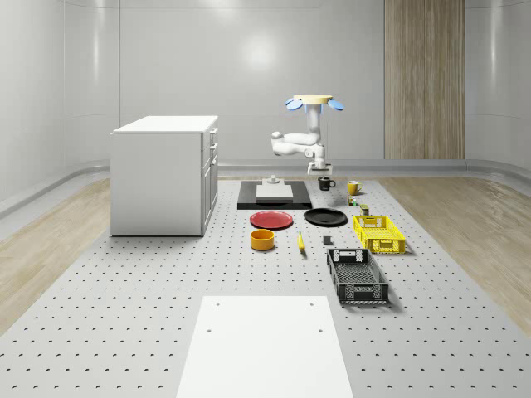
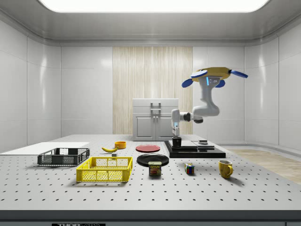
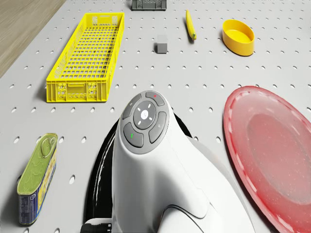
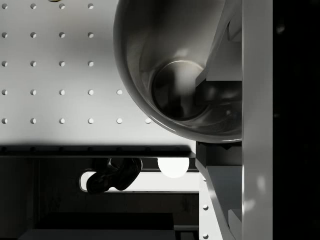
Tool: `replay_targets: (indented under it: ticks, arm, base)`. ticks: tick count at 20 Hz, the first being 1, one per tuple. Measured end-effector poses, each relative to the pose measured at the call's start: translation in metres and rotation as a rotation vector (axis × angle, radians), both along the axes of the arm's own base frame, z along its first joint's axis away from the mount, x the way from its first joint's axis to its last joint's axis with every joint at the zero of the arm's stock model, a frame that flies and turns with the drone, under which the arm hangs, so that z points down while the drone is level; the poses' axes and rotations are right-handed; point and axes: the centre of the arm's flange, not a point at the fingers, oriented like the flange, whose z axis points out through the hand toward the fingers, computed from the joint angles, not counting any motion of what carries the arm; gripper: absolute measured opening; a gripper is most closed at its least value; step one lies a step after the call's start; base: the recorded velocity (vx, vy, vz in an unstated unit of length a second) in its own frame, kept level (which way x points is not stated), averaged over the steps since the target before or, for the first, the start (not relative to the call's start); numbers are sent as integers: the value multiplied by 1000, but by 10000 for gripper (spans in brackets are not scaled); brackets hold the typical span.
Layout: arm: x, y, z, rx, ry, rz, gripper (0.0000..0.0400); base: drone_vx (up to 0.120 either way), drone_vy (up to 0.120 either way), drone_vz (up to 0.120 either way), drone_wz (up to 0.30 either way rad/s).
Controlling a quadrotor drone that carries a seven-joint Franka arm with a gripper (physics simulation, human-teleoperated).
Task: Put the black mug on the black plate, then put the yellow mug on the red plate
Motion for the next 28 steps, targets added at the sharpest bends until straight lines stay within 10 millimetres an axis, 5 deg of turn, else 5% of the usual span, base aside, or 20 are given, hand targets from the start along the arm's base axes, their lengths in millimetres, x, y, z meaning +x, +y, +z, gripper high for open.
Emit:
replay_targets:
  ticks: [28]
  arm:
    - [0,0,0,0,0,0,100]
  base:
    - [120,-27,0,0]
